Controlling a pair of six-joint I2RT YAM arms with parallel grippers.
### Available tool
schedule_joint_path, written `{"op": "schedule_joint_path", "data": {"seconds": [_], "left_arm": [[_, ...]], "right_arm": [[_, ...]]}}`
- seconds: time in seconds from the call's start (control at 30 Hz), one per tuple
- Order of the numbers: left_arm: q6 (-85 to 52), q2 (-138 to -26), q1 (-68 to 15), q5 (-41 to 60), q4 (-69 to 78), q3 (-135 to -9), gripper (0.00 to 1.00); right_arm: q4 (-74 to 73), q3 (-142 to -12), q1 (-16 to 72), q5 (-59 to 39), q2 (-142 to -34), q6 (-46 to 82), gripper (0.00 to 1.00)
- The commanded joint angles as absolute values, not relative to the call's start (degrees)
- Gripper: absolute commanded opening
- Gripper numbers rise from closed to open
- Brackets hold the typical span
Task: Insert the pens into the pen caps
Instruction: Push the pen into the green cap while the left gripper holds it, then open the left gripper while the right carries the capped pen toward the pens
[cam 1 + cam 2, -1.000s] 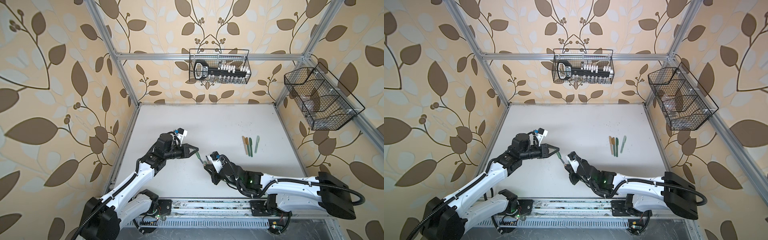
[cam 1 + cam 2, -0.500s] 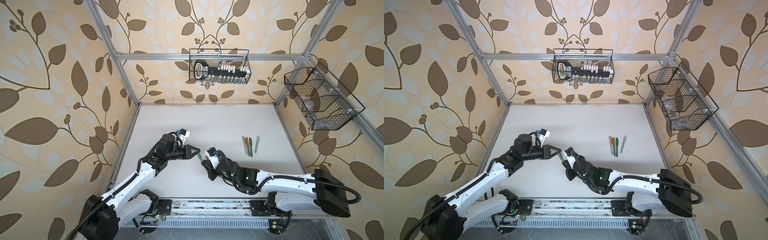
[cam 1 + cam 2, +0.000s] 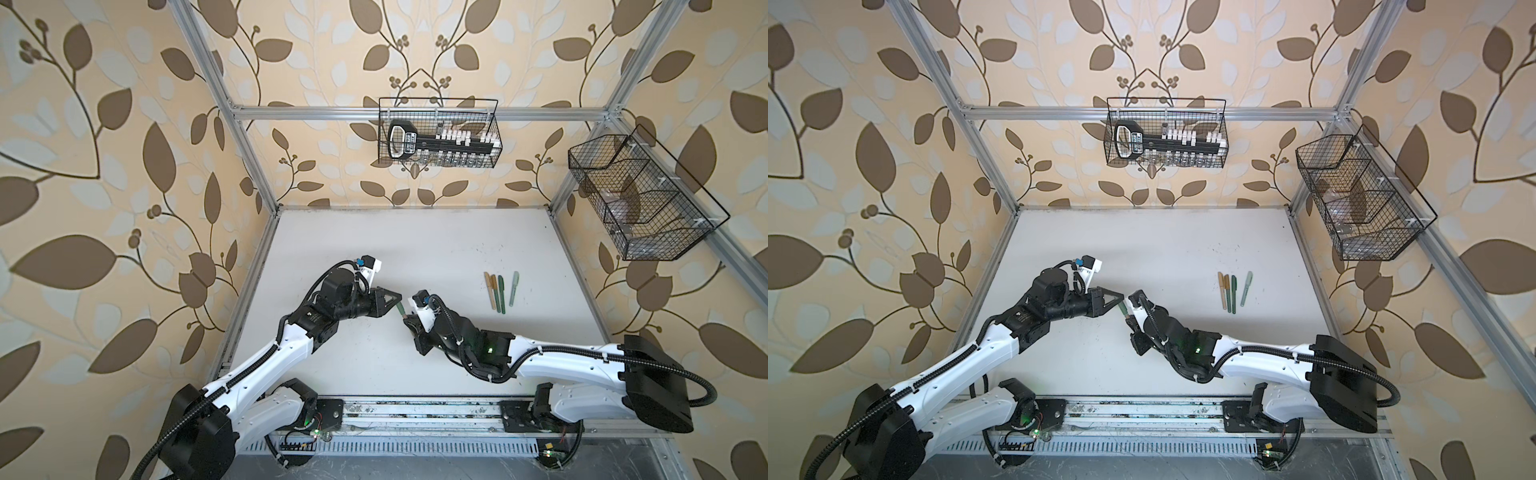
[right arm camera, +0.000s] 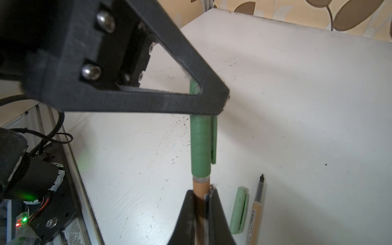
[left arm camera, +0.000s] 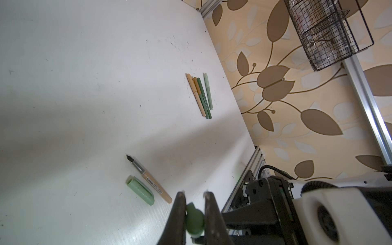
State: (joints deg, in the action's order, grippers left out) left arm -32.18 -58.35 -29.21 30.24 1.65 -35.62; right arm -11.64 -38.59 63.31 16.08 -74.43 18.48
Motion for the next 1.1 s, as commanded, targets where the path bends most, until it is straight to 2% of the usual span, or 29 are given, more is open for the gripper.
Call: {"op": "schedule_joint_path", "data": {"seconds": [0.0, 0.23, 0.57, 0.63, 0.73, 0.9, 1.07], "left_arm": [[-31.97, -59.72, -32.02, 35.24, -2.33, -33.87, 0.0], [-33.88, -60.91, -32.71, 36.36, 0.94, -32.63, 0.0], [-33.83, -61.97, -32.71, 38.28, 0.49, -34.97, 0.0], [-34.23, -61.81, -32.74, 38.15, 0.6, -35.5, 0.05], [-34.46, -61.47, -32.65, 38.17, 0.24, -37.58, 0.21], [-33.86, -58.71, -31.63, 34.67, -3.44, -43.19, 0.67], [-33.62, -56.12, -28.6, 34.11, -6.63, -46.52, 0.99]], "right_arm": [[-22.4, -45.67, 60.89, 16.3, -73.82, 15.11, 0.0], [-22.75, -49.26, 59.46, 13.23, -75.64, 14.24, 0.0], [-19.49, -43.63, 60.12, 13.59, -71.18, 16.64, 0.0], [-16.73, -43.42, 60.15, 13.81, -70.46, 17.04, 0.0], [-11.52, -42.8, 60.68, 15.05, -69.59, 17.72, 0.0], [-4.73, -39.08, 61.54, 18.38, -67.22, 21.15, 0.0], [3.26, -36.69, 60.0, 20.96, -64.29, 24.93, 0.0]]}}
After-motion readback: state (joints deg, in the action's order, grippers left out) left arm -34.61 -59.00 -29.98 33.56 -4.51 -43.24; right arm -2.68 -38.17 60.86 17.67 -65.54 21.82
